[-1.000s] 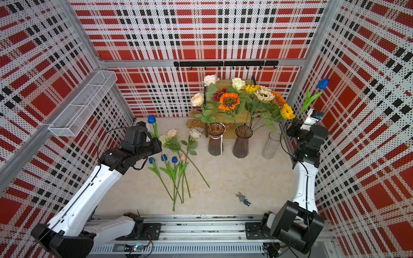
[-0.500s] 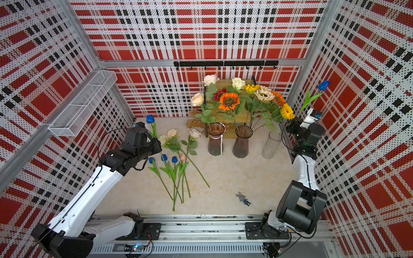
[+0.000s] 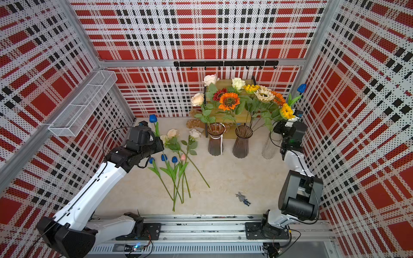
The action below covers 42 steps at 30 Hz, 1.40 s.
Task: Arrange the flowers in different vases according to their variety
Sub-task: Insert the flower into the vase, then pick up the flower at the center of the board.
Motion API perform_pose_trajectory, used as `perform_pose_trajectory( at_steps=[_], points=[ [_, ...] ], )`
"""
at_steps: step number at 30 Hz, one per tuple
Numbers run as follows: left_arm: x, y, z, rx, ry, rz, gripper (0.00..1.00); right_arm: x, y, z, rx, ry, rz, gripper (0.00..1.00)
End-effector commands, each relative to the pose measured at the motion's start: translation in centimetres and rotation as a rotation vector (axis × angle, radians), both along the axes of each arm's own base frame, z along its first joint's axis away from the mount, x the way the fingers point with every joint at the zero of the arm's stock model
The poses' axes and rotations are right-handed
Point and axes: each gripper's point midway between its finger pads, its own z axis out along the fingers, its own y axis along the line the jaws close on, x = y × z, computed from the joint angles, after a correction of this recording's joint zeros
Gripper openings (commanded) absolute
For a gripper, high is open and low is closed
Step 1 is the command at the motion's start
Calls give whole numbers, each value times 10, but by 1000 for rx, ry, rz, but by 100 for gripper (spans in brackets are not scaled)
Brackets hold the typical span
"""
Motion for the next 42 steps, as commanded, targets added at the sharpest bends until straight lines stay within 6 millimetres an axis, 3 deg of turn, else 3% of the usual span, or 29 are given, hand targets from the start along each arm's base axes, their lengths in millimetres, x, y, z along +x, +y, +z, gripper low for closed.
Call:
perform_pose_trajectory(
  at_steps=[1,4,8,15,21,26,31,35,42],
  points=[
    [10,-9,19,-17,-51,-25,16,-15,-7,-5,-16,23,-83,26],
    [12,-13,24,-19,-61,-37,16,-30,-13,-2,-33,39,-142,50],
    [16,-20,27,-19,-61,-56,16,-49,-10,7,-50,44,-158,61],
    [19,-34,32,-18,-73,-87,16,-88,-8,22,-74,73,-216,92],
    [22,-48,40,-28,-90,-118,16,-142,-2,29,-45,106,-286,97],
    [24,-67,47,-44,-104,-159,16,-185,8,13,16,190,-316,98],
    [23,-91,49,-55,-127,-225,16,-203,51,19,81,135,-129,97],
    [21,-107,59,-67,-167,-267,16,-209,104,36,116,43,155,91],
    [19,-136,76,-48,-235,-341,16,-204,204,43,70,114,501,89]
  ],
)
